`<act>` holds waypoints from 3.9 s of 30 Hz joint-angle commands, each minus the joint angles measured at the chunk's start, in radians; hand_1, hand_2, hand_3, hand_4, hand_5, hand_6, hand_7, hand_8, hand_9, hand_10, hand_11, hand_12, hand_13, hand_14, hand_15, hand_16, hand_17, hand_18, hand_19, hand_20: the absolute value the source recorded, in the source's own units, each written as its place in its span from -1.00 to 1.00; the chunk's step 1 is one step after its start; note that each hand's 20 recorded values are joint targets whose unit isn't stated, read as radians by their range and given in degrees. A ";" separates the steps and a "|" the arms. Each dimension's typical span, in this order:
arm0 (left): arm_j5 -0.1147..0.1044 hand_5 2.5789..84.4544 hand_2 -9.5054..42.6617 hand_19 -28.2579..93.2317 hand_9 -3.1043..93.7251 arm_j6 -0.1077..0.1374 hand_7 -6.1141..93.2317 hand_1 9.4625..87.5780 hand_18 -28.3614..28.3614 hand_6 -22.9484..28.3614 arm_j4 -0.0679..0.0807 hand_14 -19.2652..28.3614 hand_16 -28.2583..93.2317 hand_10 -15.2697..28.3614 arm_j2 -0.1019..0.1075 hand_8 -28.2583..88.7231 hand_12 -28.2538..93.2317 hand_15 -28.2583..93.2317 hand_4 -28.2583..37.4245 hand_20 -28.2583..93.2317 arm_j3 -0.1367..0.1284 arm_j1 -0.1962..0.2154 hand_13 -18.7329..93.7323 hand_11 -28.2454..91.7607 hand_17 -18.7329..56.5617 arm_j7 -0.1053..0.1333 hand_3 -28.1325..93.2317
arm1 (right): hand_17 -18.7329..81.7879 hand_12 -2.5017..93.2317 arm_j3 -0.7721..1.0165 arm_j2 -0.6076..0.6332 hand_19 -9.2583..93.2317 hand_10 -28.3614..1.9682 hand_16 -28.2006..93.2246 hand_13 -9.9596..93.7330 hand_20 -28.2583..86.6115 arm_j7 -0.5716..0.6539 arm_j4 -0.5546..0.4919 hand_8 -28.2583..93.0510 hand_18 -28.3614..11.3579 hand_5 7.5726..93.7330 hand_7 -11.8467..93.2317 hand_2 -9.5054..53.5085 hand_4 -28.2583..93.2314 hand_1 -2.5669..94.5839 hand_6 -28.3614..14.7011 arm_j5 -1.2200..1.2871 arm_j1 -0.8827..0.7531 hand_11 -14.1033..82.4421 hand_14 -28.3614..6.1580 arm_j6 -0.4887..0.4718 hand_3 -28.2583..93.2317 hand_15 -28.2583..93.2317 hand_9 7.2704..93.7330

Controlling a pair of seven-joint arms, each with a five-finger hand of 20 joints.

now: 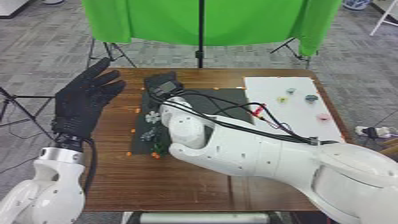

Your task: Arrange flowers

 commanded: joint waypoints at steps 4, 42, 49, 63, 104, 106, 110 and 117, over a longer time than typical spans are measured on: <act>0.008 -0.08 -0.42 0.38 -0.20 -0.002 -0.64 -0.63 0.95 0.32 -0.001 0.99 -0.68 0.64 -0.030 -0.66 -0.35 0.34 -0.84 -0.18 -0.016 0.036 -0.20 -0.10 -0.70 -0.040 0.79 | -0.10 -0.53 0.079 -0.003 1.00 0.22 -0.26 0.45 0.47 -0.050 -0.020 -0.76 -0.64 0.35 -0.49 -1.00 -0.99 0.22 0.60 -0.102 -0.104 0.31 0.11 -0.042 0.06 0.82 0.63; -0.040 -0.09 -0.42 0.37 -0.21 0.060 -0.64 -0.63 0.95 0.30 -0.054 0.99 -0.68 0.64 -0.088 -0.67 -0.35 0.33 -0.85 -0.20 -0.069 0.279 -0.20 -0.11 -0.72 0.068 0.79 | -0.18 -0.68 1.046 0.789 0.99 -0.37 -0.42 0.15 0.42 0.240 -0.496 -0.74 -0.63 -0.10 -0.53 -1.00 -1.00 -0.26 0.33 0.112 -0.889 -0.39 -0.21 0.015 0.69 0.66 -0.04; -0.040 -0.09 -0.42 0.37 -0.21 0.059 -0.64 -0.63 0.95 0.30 -0.057 0.99 -0.68 0.64 -0.085 -0.67 -0.35 0.33 -0.85 -0.20 -0.065 0.282 -0.20 -0.11 -0.72 0.067 0.79 | -0.13 -0.68 1.037 0.776 1.00 -0.48 -0.43 0.12 0.45 0.265 -0.433 -0.73 -0.63 -0.13 -0.54 -1.00 -1.00 -0.25 0.29 0.126 -0.875 -0.42 -0.22 -0.065 0.68 0.69 -0.13; -0.046 -0.08 -0.43 0.37 -0.21 0.059 -0.64 -0.63 0.95 0.31 -0.049 0.99 -0.68 0.64 -0.079 -0.66 -0.35 0.33 -0.85 -0.21 -0.043 0.275 -0.20 -0.11 -0.72 0.083 0.79 | -0.08 -0.68 0.734 0.784 1.00 -0.23 -0.42 0.29 0.40 0.295 -0.264 -0.76 -0.70 0.09 -0.48 -1.00 -1.00 -0.11 0.50 0.109 -0.656 -0.38 -0.10 0.041 0.65 0.65 0.16; -0.002 -0.08 -0.41 0.39 -0.20 0.011 -0.64 -0.64 0.96 0.32 -0.055 1.00 -0.68 0.65 -0.132 -0.66 -0.35 0.33 -0.88 -0.19 -0.097 0.242 -0.19 -0.11 -0.71 -0.044 0.79 | 0.02 -0.35 0.323 0.187 1.00 0.41 -0.21 0.64 0.44 -0.239 -0.232 -0.52 -0.66 0.88 -0.53 -1.00 -1.00 0.21 0.52 -0.136 -0.384 -0.15 0.25 0.087 0.50 0.67 0.97; 0.005 -0.08 -0.41 0.39 -0.20 0.013 -0.64 -0.64 0.96 0.32 -0.052 1.00 -0.68 0.64 -0.135 -0.66 -0.35 0.33 -0.87 -0.19 -0.098 0.239 -0.20 -0.11 -0.71 -0.053 0.79 | 0.01 -0.38 0.306 0.178 1.00 0.40 -0.22 0.63 0.44 -0.224 -0.216 -0.53 -0.66 0.87 -0.53 -1.00 -1.00 0.21 0.54 -0.134 -0.372 -0.11 0.24 0.061 0.49 0.68 0.96; 0.010 -0.08 -0.41 0.39 -0.20 -0.016 -0.64 -0.64 0.96 0.32 -0.044 1.00 -0.68 0.65 -0.140 -0.66 -0.35 0.33 -0.87 -0.19 -0.089 0.220 -0.20 -0.11 -0.71 -0.079 0.79 | -0.02 -0.39 0.254 0.168 1.00 0.34 -0.22 0.58 0.42 -0.172 -0.189 -0.54 -0.66 0.82 -0.53 -1.00 -1.00 0.20 0.56 -0.117 -0.339 -0.07 0.21 0.050 0.47 0.69 0.89; 0.014 -0.08 -0.42 0.39 -0.20 -0.031 -0.65 -0.63 0.96 0.32 -0.034 1.00 -0.68 0.65 -0.139 -0.66 -0.35 0.33 -0.86 -0.19 -0.076 0.196 -0.20 -0.11 -0.71 -0.084 0.79 | -0.05 -0.41 0.206 0.165 1.00 0.33 -0.25 0.53 0.38 -0.096 -0.178 -0.58 -0.66 0.67 -0.55 -1.00 -1.00 0.15 0.56 -0.146 -0.305 -0.04 0.18 0.018 0.45 0.71 0.81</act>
